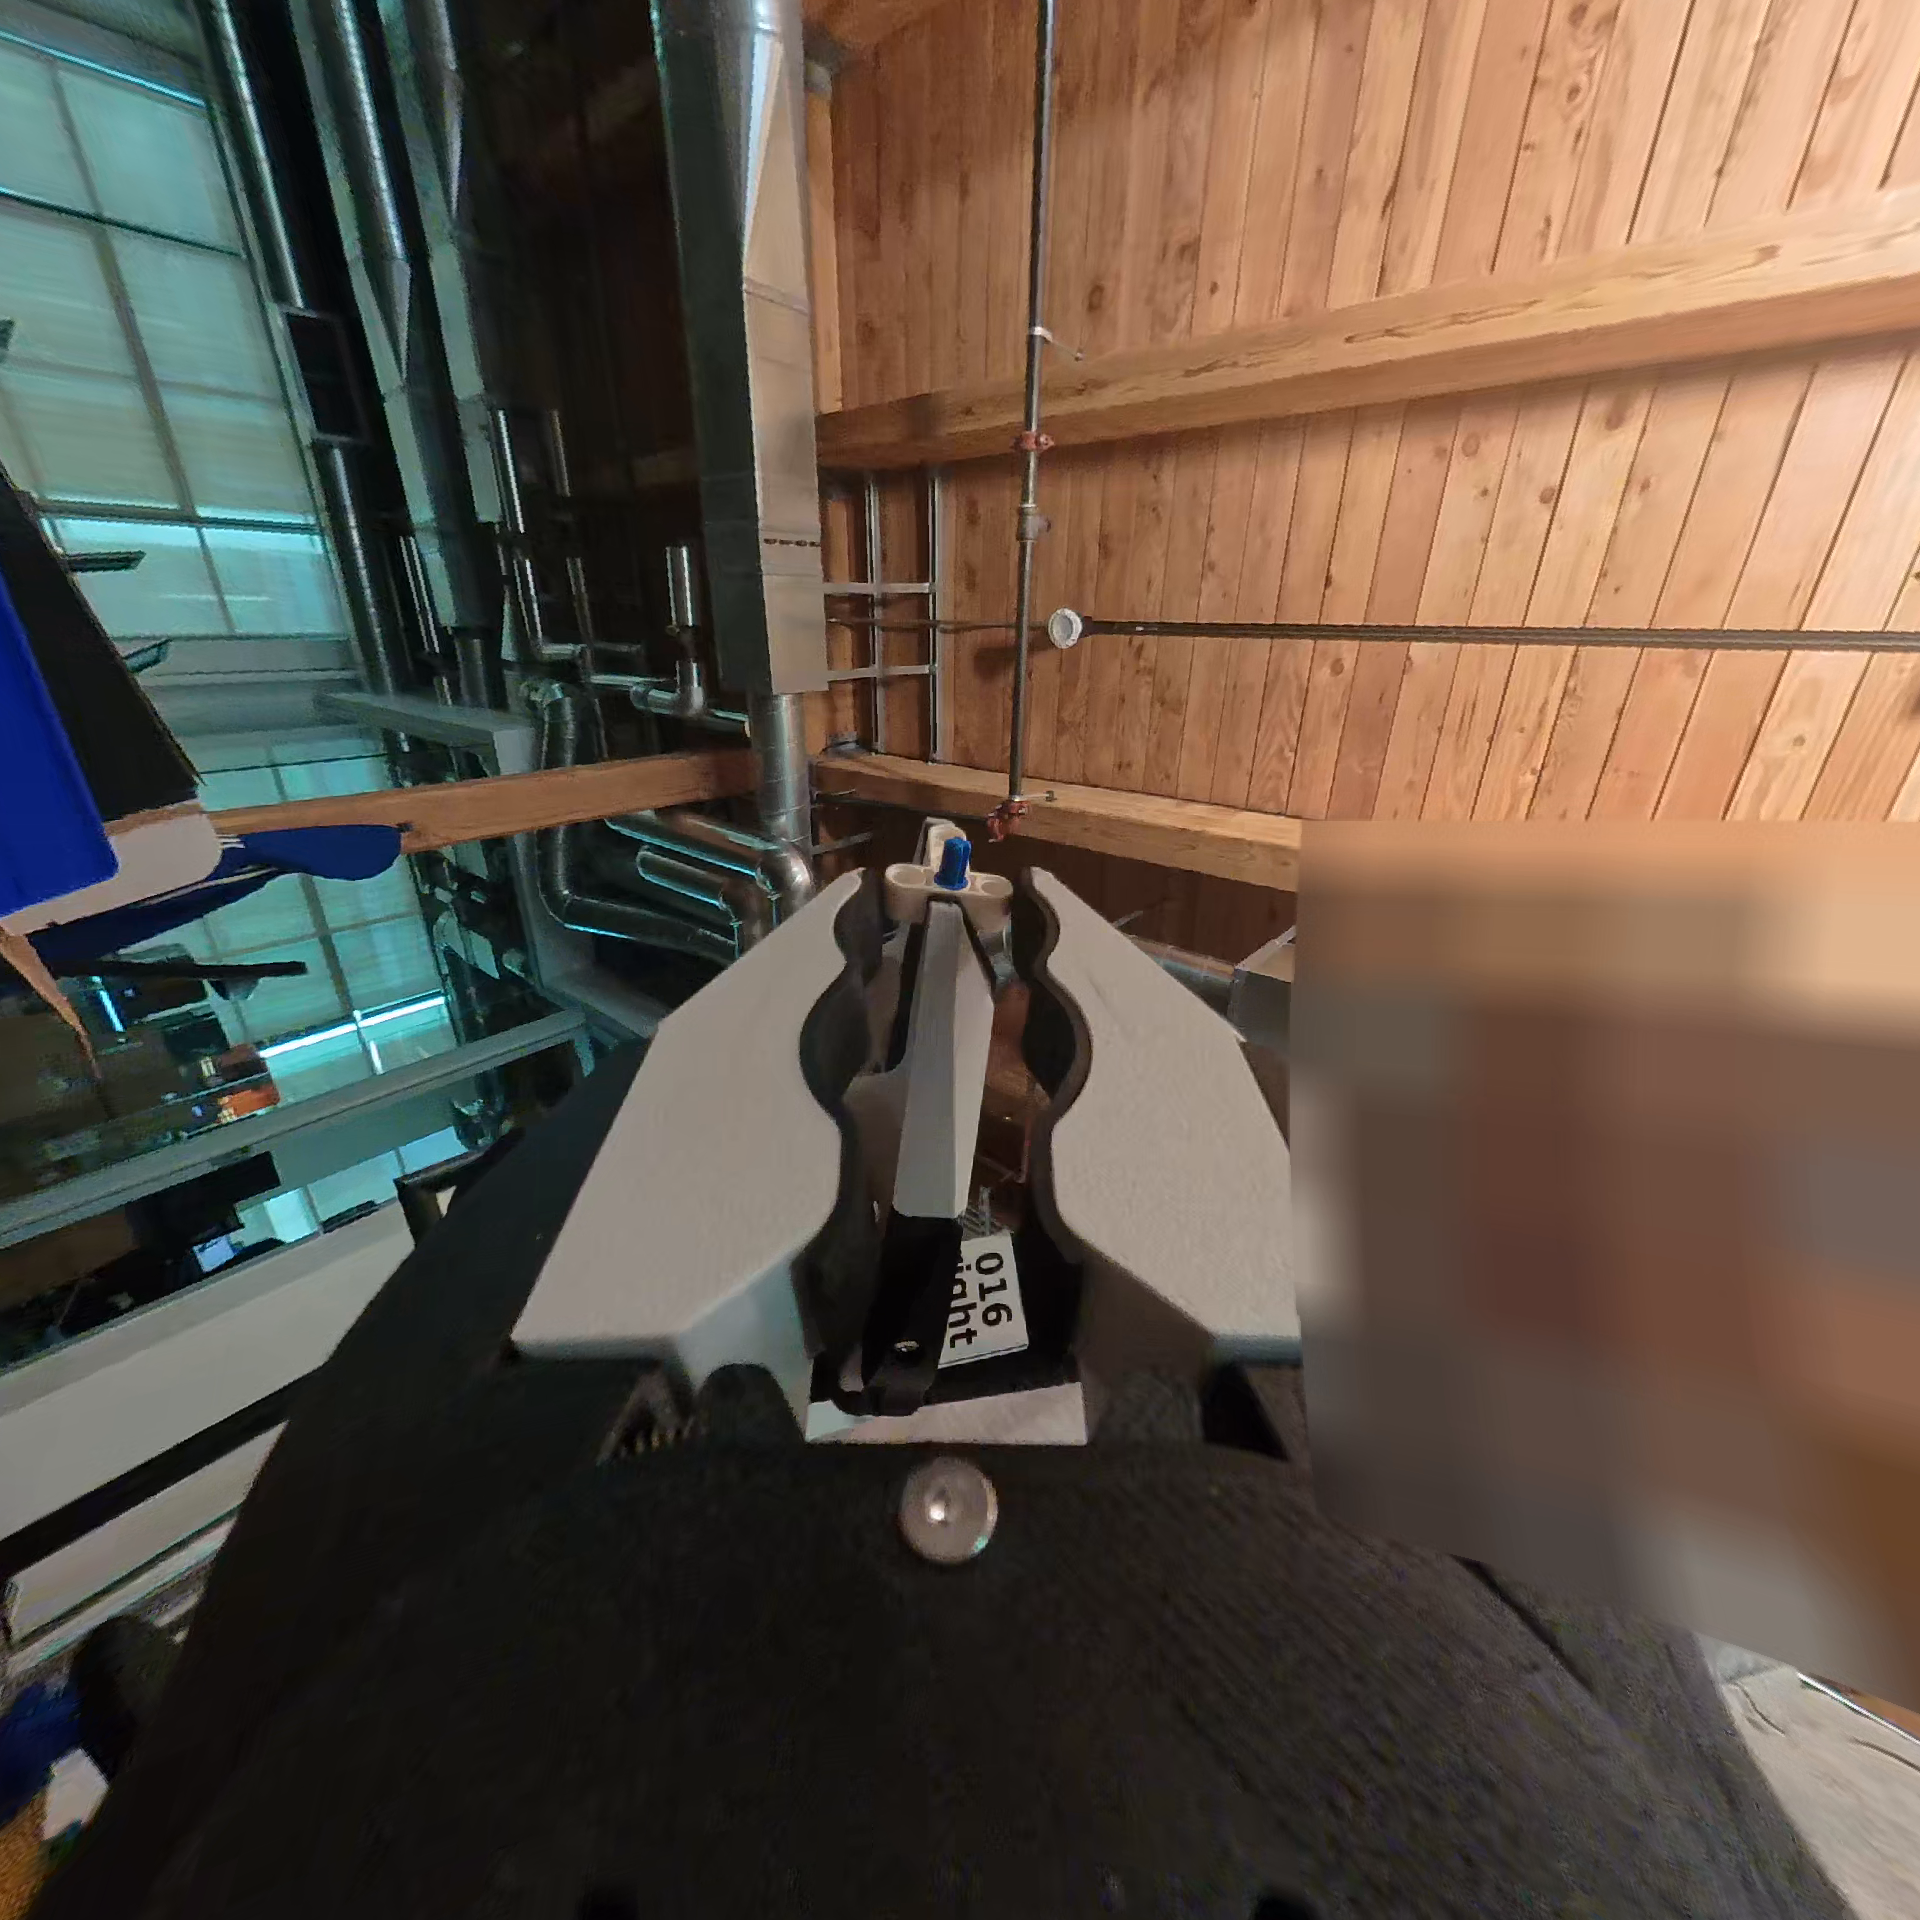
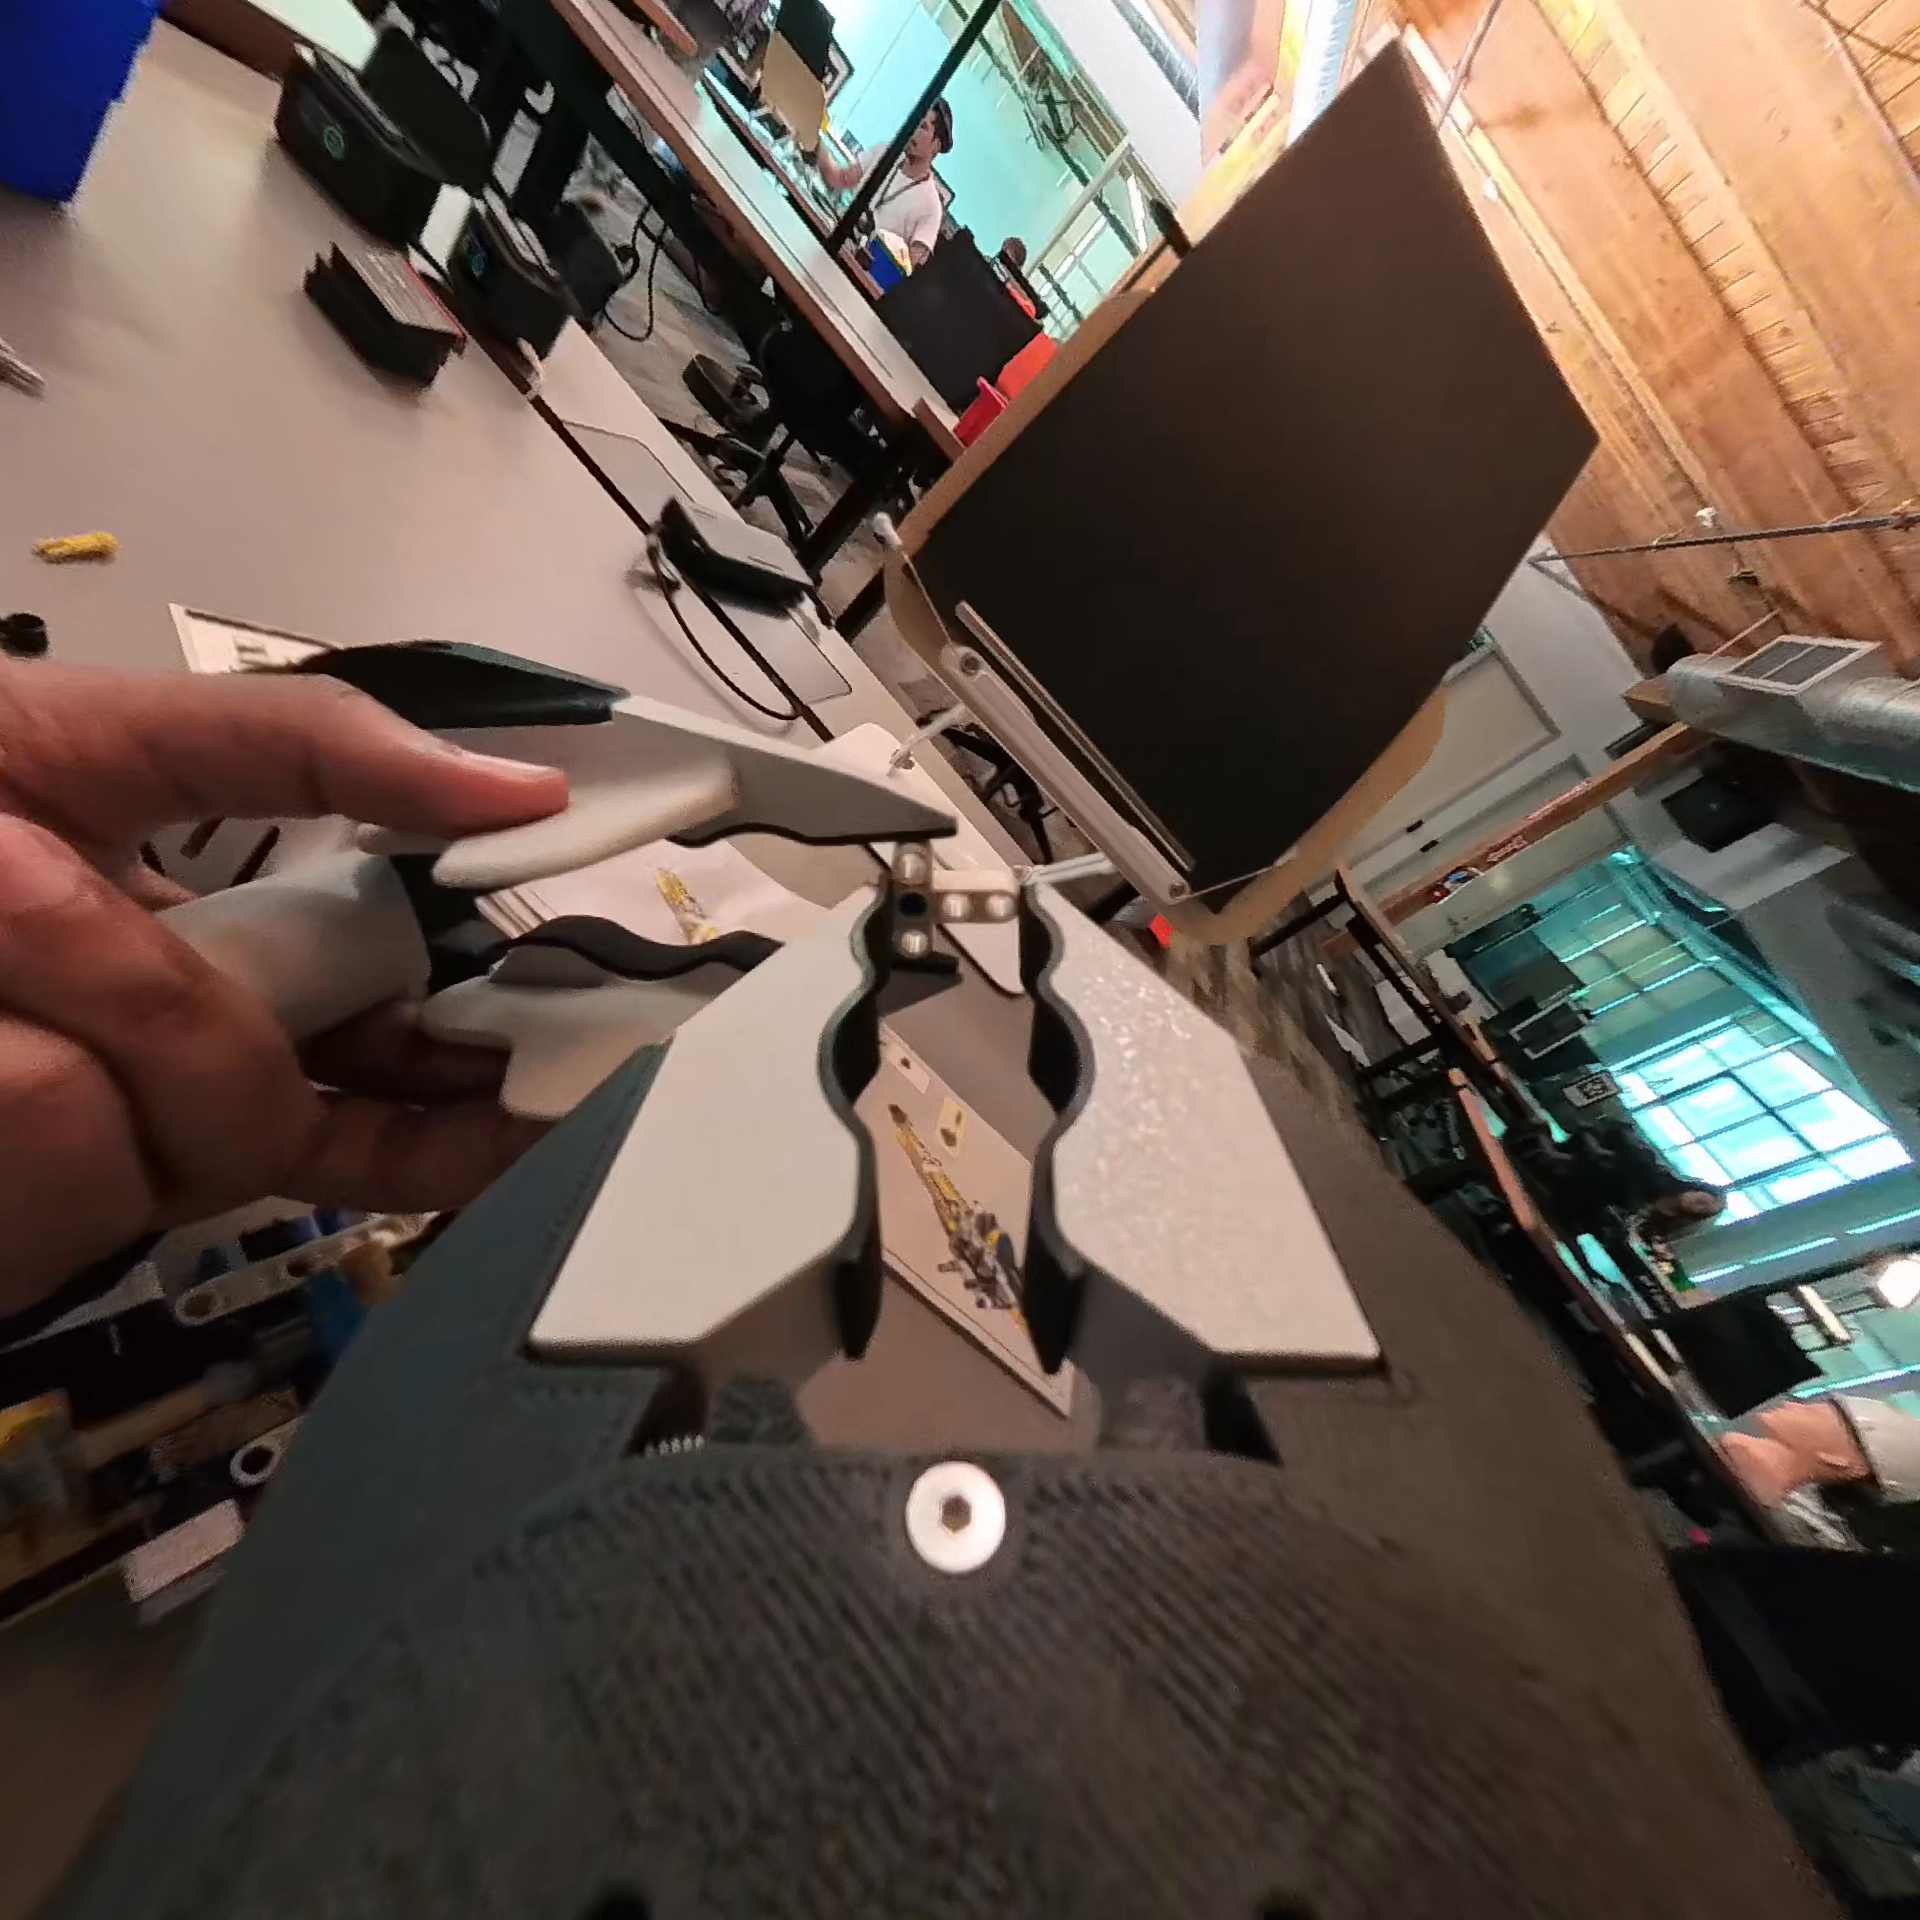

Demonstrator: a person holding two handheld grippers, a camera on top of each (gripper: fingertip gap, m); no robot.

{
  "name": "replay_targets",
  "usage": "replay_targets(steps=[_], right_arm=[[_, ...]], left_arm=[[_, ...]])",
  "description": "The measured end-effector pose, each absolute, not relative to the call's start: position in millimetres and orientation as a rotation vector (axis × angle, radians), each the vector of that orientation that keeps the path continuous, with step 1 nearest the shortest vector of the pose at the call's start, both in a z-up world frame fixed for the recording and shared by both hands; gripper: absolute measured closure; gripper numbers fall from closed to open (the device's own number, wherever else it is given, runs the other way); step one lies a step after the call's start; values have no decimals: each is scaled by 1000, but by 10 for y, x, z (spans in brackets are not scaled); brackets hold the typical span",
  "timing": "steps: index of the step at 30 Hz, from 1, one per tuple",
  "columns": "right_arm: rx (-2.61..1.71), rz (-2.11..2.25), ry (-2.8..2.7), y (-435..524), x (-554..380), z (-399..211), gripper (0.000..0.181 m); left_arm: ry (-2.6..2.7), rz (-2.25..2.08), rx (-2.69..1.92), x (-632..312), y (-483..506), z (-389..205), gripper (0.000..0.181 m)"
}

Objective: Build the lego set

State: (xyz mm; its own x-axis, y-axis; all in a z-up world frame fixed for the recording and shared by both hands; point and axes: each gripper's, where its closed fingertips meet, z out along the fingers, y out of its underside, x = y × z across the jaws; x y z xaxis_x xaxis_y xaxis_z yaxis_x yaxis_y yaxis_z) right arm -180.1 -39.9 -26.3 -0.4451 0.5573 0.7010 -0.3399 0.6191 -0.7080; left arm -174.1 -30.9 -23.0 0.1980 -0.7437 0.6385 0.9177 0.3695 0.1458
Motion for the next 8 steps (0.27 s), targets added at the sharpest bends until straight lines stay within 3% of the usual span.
replay_targets(steps=[1,8], right_arm=[[-166,1011,-1759,-415,-1800,-268,158],[-161,951,-1892,-401,-1830,-324,159]], left_arm=[[-701,-1196,-281,-1741,-323,-233,158],[-762,-1098,-478,-1781,-417,-368,149]])
